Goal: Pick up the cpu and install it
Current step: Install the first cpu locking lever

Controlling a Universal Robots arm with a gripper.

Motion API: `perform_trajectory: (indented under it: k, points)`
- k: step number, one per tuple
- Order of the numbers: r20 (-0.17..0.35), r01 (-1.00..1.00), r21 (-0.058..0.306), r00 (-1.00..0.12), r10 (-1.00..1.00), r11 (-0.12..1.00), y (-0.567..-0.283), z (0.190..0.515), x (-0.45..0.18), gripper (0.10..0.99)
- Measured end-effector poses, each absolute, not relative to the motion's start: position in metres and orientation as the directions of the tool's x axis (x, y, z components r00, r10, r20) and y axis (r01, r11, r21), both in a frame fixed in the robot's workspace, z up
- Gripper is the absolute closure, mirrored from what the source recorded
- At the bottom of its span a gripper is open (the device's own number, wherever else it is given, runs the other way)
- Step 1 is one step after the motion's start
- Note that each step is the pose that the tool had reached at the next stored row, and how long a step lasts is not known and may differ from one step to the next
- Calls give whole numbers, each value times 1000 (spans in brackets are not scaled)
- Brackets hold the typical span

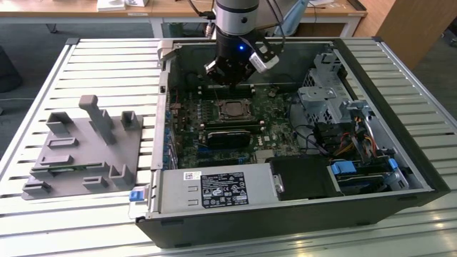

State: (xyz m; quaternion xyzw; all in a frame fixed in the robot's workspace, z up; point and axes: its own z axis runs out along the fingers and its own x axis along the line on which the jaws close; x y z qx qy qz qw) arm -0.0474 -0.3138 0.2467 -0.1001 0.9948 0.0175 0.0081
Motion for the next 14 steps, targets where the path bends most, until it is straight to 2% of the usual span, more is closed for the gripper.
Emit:
perform_trajectory:
  k: [14]
  points:
    - [-19,-138,33,-990,-138,990,-316,246,-53,980]
